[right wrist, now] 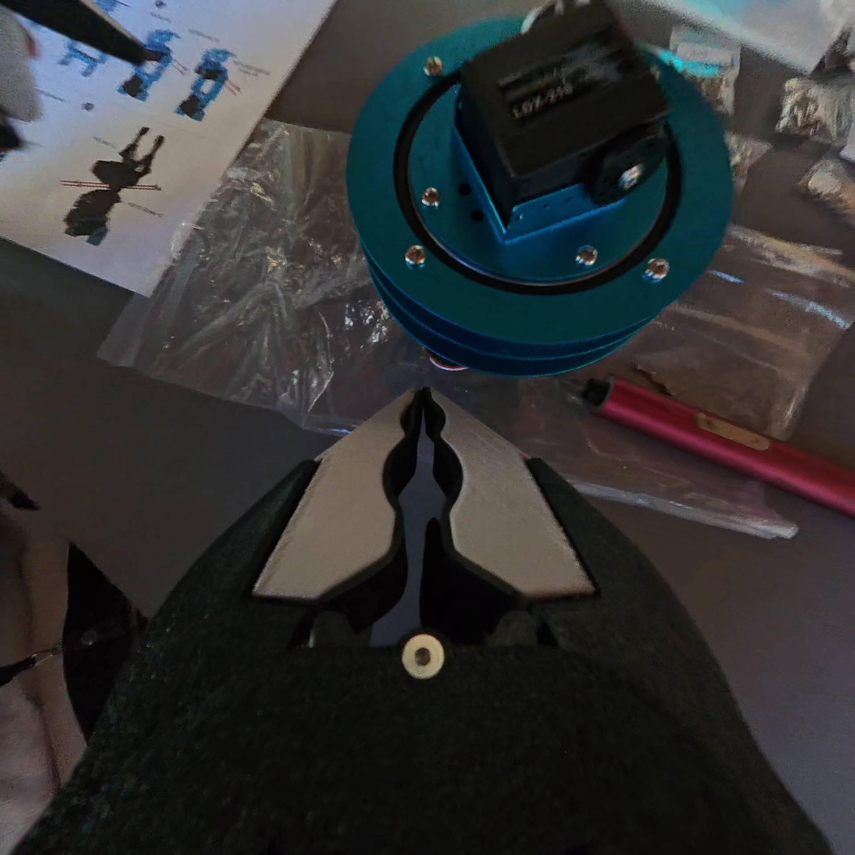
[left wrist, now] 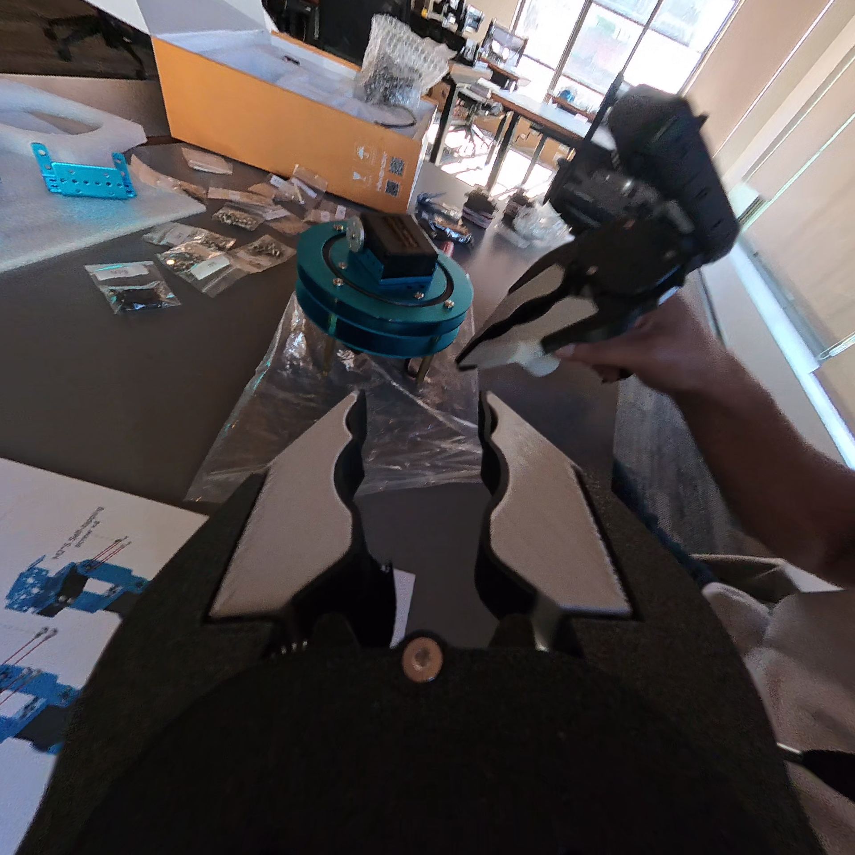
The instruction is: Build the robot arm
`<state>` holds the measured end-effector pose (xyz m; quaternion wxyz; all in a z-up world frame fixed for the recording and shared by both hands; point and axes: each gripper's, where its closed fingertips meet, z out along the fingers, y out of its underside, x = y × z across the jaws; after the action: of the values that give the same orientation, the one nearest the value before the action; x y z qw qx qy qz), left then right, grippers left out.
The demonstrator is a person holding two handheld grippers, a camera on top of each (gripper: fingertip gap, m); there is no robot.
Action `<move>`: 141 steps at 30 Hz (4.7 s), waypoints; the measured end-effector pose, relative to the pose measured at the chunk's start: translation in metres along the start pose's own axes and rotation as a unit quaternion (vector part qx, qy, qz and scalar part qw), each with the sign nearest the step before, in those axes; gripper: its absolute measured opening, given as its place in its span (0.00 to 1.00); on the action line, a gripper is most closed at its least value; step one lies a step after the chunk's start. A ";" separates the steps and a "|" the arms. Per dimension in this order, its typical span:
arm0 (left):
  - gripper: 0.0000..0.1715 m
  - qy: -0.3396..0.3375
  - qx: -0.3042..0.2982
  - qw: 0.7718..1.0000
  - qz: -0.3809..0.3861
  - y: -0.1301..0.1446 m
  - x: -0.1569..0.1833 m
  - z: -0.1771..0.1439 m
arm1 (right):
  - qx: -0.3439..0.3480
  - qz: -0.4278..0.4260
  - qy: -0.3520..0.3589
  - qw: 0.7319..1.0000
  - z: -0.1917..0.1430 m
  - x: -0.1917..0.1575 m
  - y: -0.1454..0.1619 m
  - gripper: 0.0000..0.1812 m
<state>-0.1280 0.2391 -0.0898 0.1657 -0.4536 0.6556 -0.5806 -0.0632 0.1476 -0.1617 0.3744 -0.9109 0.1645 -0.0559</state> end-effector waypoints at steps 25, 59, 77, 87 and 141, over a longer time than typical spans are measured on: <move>0.30 -0.024 0.018 0.982 0.187 -0.057 -0.033 0.055 | 0.256 -0.155 -0.231 0.926 -0.028 0.108 -0.115 0.20; 0.25 -0.058 0.018 0.965 0.253 -0.020 -0.018 0.077 | 0.232 -0.131 -0.323 0.908 -0.027 0.100 -0.103 0.11; 0.19 -0.079 -0.030 0.925 0.370 -0.001 -0.008 0.084 | 0.071 0.023 -0.475 0.877 0.000 0.084 -0.071 0.17; 0.20 -0.099 -0.046 0.916 0.385 -0.005 -0.024 0.081 | 0.059 -0.035 -0.420 0.905 -0.022 0.077 -0.054 0.07; 0.07 0.181 -0.263 0.910 0.265 -0.056 -0.008 0.135 | 0.117 -0.035 -0.376 0.918 -0.007 0.111 -0.066 0.07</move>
<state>-0.0011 0.1678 -0.0780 0.0662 -0.1771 0.8995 -0.3938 0.0564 0.1494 -0.1126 0.5104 -0.8195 -0.0285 0.2592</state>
